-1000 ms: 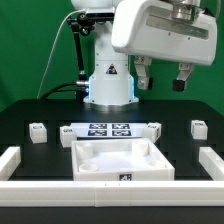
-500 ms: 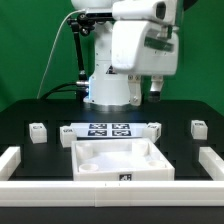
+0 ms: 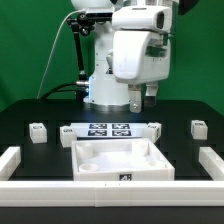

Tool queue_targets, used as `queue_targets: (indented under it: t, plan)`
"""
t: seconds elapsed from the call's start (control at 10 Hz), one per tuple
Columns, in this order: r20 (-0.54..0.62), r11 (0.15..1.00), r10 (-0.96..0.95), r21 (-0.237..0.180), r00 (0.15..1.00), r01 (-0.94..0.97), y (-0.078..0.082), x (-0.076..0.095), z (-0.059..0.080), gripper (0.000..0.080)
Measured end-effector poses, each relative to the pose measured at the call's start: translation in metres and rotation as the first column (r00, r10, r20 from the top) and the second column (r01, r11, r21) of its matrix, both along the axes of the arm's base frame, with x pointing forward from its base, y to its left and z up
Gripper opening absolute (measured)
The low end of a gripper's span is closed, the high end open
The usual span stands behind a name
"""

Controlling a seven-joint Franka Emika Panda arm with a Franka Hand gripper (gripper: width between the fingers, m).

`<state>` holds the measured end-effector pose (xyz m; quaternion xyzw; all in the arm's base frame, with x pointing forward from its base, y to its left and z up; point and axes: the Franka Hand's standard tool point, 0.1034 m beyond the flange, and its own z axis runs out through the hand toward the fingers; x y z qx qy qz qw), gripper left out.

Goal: Assemble one leg

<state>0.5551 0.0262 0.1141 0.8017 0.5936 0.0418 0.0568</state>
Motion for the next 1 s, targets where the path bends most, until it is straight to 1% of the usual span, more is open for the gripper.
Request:
queue_targets:
  t: [0.1, 0.2, 0.3, 0.4, 0.5, 0.8, 0.9, 1.0]
  plan:
    - [-0.007, 0.998, 0.062, -0.009, 0.998, -0.062, 0.002, -0.012, -0.008, 0.0650]
    - [-0.024, 0.990, 0.140, -0.026, 0.990, -0.141, 0.006, -0.019, -0.014, 0.0650]
    - [-0.038, 0.975, 0.218, -0.038, 0.975, -0.220, 0.007, -0.023, -0.017, 0.0650]
    - [-0.050, 0.966, 0.253, -0.048, 0.966, -0.255, 0.005, -0.026, -0.020, 0.0650]
    - [-0.055, 0.970, 0.237, -0.047, 0.970, -0.239, -0.003, -0.028, -0.022, 0.0650]
    - [-0.055, 0.971, 0.234, -0.047, 0.971, -0.236, -0.002, -0.028, -0.022, 0.0650]
    - [-0.058, 0.964, 0.259, -0.048, 0.964, -0.262, -0.005, -0.029, -0.024, 0.0650]
    - [-0.068, 0.951, 0.302, -0.046, 0.951, -0.306, -0.013, -0.037, -0.030, 0.0650]
